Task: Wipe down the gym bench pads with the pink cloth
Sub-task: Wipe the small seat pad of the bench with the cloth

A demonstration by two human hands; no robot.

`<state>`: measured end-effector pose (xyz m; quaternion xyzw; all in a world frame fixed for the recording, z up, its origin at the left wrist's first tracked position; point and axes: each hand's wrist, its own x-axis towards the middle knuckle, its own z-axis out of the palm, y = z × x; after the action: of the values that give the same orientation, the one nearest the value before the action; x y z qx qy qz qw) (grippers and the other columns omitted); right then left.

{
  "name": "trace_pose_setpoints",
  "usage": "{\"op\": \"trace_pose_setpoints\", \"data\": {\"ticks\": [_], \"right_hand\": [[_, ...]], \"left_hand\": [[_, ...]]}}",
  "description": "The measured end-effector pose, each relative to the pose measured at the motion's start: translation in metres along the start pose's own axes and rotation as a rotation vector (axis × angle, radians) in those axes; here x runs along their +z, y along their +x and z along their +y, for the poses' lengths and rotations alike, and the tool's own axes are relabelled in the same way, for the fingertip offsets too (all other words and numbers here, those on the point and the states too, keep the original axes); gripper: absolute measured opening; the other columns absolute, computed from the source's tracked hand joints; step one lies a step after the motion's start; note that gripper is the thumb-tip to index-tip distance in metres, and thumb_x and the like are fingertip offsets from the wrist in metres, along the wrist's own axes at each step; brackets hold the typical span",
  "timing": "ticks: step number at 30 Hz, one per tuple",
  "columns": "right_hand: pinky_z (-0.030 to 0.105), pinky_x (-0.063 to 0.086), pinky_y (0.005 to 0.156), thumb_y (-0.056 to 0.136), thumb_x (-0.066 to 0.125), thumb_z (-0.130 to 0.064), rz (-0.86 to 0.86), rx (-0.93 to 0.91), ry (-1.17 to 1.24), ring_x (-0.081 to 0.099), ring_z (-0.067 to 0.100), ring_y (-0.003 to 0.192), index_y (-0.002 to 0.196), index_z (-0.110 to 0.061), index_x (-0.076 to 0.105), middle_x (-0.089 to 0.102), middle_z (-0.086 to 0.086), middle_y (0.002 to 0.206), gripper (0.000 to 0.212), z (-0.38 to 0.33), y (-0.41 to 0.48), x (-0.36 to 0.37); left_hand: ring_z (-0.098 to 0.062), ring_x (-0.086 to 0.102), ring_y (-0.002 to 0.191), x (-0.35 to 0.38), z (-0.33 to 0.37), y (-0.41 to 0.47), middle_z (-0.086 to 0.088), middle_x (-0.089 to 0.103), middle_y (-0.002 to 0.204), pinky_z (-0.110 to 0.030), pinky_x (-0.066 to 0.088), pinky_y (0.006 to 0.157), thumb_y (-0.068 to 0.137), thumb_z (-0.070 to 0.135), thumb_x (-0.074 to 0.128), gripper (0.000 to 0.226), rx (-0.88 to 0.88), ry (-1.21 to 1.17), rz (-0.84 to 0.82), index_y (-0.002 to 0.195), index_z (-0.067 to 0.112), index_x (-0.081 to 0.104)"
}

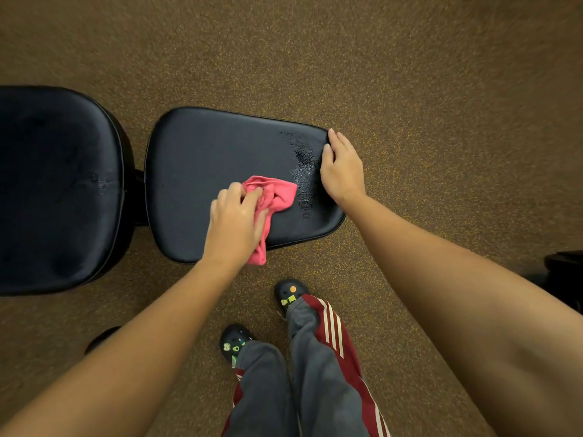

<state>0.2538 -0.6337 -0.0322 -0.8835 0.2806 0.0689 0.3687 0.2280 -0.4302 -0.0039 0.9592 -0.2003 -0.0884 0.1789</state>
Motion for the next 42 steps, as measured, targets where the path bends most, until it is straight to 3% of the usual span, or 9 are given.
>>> {"op": "trace_pose_setpoints", "data": {"ticks": [4, 10, 17, 26, 30, 33, 36, 40, 42], "right_hand": [[0.029, 0.014, 0.116, 0.102, 0.031, -0.023, 0.007, 0.017, 0.032, 0.024, 0.019, 0.142, 0.144, -0.009, 0.036, 0.032, 0.008, 0.152, 0.044, -0.003, -0.001, 0.001], [0.028, 0.014, 0.116, 0.103, 0.029, -0.026, 0.019, 0.009, 0.102, 0.025, 0.016, 0.142, 0.142, -0.008, 0.039, 0.035, 0.006, 0.151, 0.044, -0.004, -0.003, -0.003], [0.028, 0.014, 0.116, 0.102, 0.032, -0.024, -0.012, -0.043, 0.051, 0.024, 0.018, 0.142, 0.143, -0.009, 0.036, 0.033, 0.006, 0.152, 0.044, 0.004, -0.003, -0.005], [0.028, 0.012, 0.116, 0.101, 0.036, -0.023, -0.045, -0.122, -0.036, 0.019, 0.019, 0.144, 0.147, -0.012, 0.028, 0.026, 0.005, 0.155, 0.048, 0.017, -0.003, -0.002], [0.031, 0.013, 0.118, 0.101, 0.035, -0.027, 0.061, -0.091, 0.081, 0.022, 0.020, 0.143, 0.145, -0.010, 0.033, 0.032, 0.008, 0.152, 0.047, 0.009, -0.010, -0.005], [0.032, 0.023, 0.115, 0.098, 0.039, -0.031, 0.171, -0.185, 0.204, 0.033, 0.021, 0.137, 0.140, -0.006, 0.040, 0.042, 0.011, 0.145, 0.049, -0.008, -0.032, -0.004], [0.029, 0.033, 0.109, 0.096, 0.045, -0.036, 0.100, -0.307, 0.320, 0.045, 0.014, 0.127, 0.136, -0.008, 0.044, 0.052, 0.006, 0.135, 0.049, -0.029, -0.051, 0.003], [0.026, 0.042, 0.103, 0.097, 0.048, -0.032, 0.043, -0.197, 0.543, 0.049, 0.004, 0.123, 0.142, -0.020, 0.037, 0.051, -0.004, 0.137, 0.048, -0.058, -0.057, 0.005], [0.021, 0.040, 0.102, 0.096, 0.049, -0.027, 0.052, -0.166, 0.525, 0.048, 0.002, 0.121, 0.142, -0.018, 0.037, 0.051, -0.002, 0.137, 0.048, -0.062, -0.053, 0.004]], "left_hand": [[-0.035, 0.054, 0.075, 0.009, 0.021, -0.018, -0.016, 0.053, 0.086, -0.042, 0.049, 0.069, 0.083, 0.023, 0.055, 0.033, 0.063, -0.035, -0.023, 0.107, 0.002, 0.064], [-0.030, 0.055, 0.065, 0.018, 0.038, -0.006, -0.013, 0.054, 0.079, -0.037, 0.050, 0.059, 0.078, 0.020, 0.067, 0.023, 0.186, 0.023, -0.040, 0.095, 0.005, 0.067], [-0.034, 0.050, 0.088, 0.015, 0.051, 0.038, -0.016, 0.051, 0.098, -0.043, 0.041, 0.076, 0.087, 0.020, 0.059, 0.025, 0.023, -0.045, -0.029, 0.108, 0.006, 0.063], [-0.030, 0.055, 0.070, 0.019, 0.040, 0.024, -0.012, 0.054, 0.082, -0.040, 0.048, 0.064, 0.078, 0.022, 0.071, 0.025, 0.274, 0.008, -0.004, 0.097, 0.007, 0.067], [-0.031, 0.053, 0.085, 0.009, 0.039, 0.047, -0.012, 0.048, 0.091, -0.038, 0.042, 0.079, 0.086, 0.026, 0.062, 0.031, -0.097, -0.228, 0.011, 0.112, 0.009, 0.065], [-0.021, 0.054, 0.098, -0.006, 0.041, 0.059, -0.011, 0.053, 0.104, -0.014, 0.031, 0.080, 0.088, 0.033, 0.061, 0.040, -0.386, -0.464, 0.073, 0.122, 0.012, 0.060], [-0.011, 0.060, 0.096, -0.019, 0.048, 0.063, -0.001, 0.064, 0.102, -0.017, 0.041, 0.086, 0.088, 0.041, 0.057, 0.036, -0.436, -0.643, 0.051, 0.117, 0.021, 0.065], [-0.009, 0.060, 0.068, -0.032, 0.054, 0.064, 0.009, 0.063, 0.066, -0.029, 0.049, 0.070, 0.094, 0.038, 0.044, 0.032, -0.513, -0.986, -0.059, 0.082, 0.023, 0.069], [-0.006, 0.059, 0.071, -0.036, 0.050, 0.066, 0.010, 0.065, 0.069, -0.025, 0.047, 0.071, 0.095, 0.036, 0.040, 0.034, -0.525, -0.966, -0.093, 0.084, 0.026, 0.071]]}}
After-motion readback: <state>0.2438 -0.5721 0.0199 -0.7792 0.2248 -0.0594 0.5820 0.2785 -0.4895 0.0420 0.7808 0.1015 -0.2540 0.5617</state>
